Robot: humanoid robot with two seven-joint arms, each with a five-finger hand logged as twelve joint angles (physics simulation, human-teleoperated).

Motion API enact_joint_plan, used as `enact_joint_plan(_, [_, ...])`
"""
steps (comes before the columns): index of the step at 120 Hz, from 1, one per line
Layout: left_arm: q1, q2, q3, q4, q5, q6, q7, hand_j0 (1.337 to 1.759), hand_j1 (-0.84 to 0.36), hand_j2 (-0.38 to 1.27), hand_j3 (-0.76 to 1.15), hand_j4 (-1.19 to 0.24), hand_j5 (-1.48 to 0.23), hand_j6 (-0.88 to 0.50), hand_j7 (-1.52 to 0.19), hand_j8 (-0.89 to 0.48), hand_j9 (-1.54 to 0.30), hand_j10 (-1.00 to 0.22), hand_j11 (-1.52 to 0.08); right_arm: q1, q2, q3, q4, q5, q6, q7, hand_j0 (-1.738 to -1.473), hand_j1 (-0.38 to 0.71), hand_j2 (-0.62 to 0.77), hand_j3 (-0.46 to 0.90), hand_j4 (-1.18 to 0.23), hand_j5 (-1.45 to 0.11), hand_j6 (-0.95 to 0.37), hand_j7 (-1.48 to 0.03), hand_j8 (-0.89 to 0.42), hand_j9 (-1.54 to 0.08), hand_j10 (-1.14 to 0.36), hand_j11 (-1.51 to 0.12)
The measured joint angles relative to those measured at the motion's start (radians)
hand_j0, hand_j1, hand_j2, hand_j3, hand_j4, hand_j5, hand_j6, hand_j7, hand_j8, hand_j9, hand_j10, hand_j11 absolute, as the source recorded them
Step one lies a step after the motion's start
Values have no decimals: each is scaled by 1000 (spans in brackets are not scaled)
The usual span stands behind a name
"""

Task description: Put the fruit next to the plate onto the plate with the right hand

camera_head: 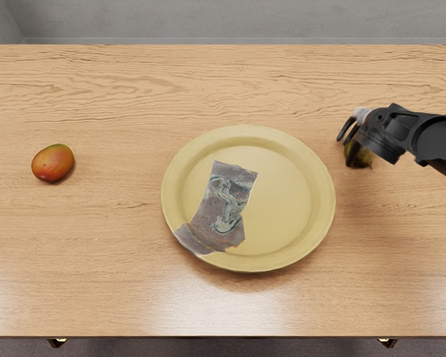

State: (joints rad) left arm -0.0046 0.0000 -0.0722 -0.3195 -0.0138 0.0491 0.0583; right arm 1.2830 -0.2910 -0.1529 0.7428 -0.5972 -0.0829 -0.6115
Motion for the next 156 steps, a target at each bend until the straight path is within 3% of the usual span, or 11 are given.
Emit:
enact_joint_plan(12, [0,0,0,0,0,0,0,1658,346,0,0,-2,-3,-2,-3,-2,-3,-2,-3,-1,-24,86,-1,36,100,0,-1648,184,120,0,-823,-1137,-589,-1096,-358,-1135,-437,-1161])
enact_joint_plan(18, [0,0,0,0,0,0,0,1658,346,0,0,-2,-3,-2,-3,-2,-3,-2,-3,0,-36,108,-1,64,146,0,-1649,196,172,1,-828,-1148,-599,-1104,-362,-1147,-442,-1169])
enact_joint_plan(46, [0,0,0,0,0,0,0,1658,346,0,0,-2,-3,-2,-3,-2,-3,-2,-3,34,-77,147,4,108,221,0,-1646,170,96,0,-842,-1175,-614,-1125,-353,-1178,-434,-1198])
enact_joint_plan(78, [0,0,0,0,0,0,0,1658,346,0,0,-2,-3,-2,-3,-2,-3,-2,-3,142,-174,144,107,154,248,0,-1644,150,73,0,-853,-1169,-627,-1132,-365,-1177,-449,-1201])
enact_joint_plan(97, [0,0,0,0,0,0,0,1658,346,0,0,-2,-3,-2,-3,-2,-3,-2,-3,220,-205,128,223,204,255,0,-1643,146,66,0,-856,-1167,-625,-1133,-366,-1177,-454,-1202])
enact_joint_plan(126, [0,0,0,0,0,0,0,1658,346,0,0,-2,-3,-2,-3,-2,-3,-2,-3,285,-218,123,492,266,247,0,-1647,208,237,0,-859,-1167,-784,-1134,-400,-1171,-419,-1182])
enact_joint_plan(142, [0,0,0,0,0,0,0,1658,347,0,0,-2,-2,-2,-3,-2,-2,-2,-2,293,-188,123,551,281,242,0,-1648,277,367,0,-850,-1187,-828,-1134,-366,-1176,-389,-1182])
enact_joint_plan(151, [0,0,0,0,0,0,0,1658,347,0,0,-2,-2,-2,-3,-2,-2,-2,-2,293,-169,123,565,284,240,0,-1648,259,273,0,-846,-1197,-844,-1134,-338,-1173,-360,-1181])
enact_joint_plan(156, [0,0,0,0,0,0,0,1658,347,0,0,-2,-2,-2,-3,-2,-2,-2,-2,294,-162,123,569,284,239,0,-1649,271,294,0,-846,-1199,-850,-1134,-348,-1168,-338,-1173])
